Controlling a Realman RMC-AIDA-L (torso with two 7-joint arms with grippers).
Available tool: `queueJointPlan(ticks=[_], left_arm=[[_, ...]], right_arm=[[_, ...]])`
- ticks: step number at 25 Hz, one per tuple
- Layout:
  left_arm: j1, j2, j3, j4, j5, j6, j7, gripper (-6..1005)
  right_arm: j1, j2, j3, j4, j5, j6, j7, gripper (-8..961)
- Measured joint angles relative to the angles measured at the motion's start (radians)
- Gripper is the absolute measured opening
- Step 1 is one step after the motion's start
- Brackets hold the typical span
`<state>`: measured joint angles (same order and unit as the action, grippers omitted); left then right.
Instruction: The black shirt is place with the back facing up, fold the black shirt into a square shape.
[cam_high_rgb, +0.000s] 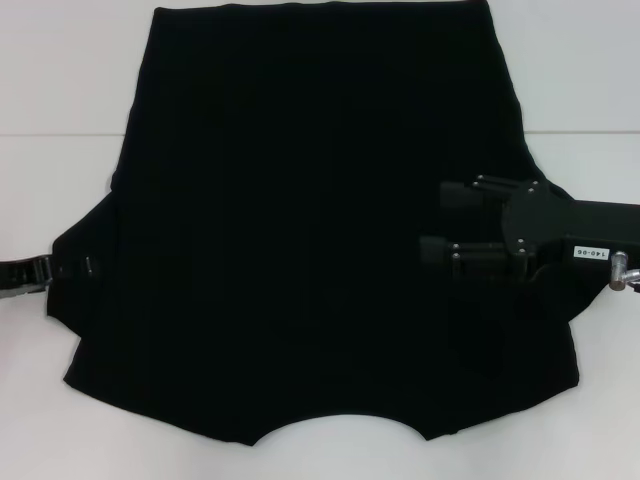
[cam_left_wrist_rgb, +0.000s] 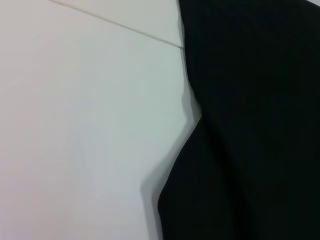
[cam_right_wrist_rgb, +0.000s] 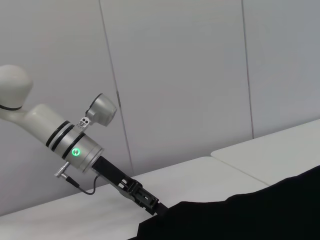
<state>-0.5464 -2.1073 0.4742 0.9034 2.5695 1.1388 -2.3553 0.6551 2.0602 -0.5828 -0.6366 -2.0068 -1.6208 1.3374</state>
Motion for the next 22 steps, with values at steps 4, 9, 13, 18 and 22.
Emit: queueJointPlan(ticks=[4,9,13,18,22], left_arm=[[0.003,0.0,0.0,0.0,0.0,-0.007,0.0,860],[0.003,0.0,0.001,-0.01,0.004,-0.008,0.0,854],[-0.001,0.0,0.001,-0.016,0.014,-0.008,0.0,850],[-0.003,0.0,0.005,-0.017,0.015,-0.002,-0.001,845],[-0.004,0.0,0.023,-0.016,0.015,0.001,-0.001,841]], right_arm=[[0.0,0.0,0.0,-0.001,-0.001,0.001,0.0,902],[0.0,0.0,0.0,-0.002,0.0,0.001,0.0,901],[0.001,0.0,0.0,-0.001,0.001,0.001,0.002,901],[0.001,0.0,0.0,-0.003,0.001,0.001,0.007,902],[0.002,0.0,0.003,-0.005,0.002,0.001,0.008,901]])
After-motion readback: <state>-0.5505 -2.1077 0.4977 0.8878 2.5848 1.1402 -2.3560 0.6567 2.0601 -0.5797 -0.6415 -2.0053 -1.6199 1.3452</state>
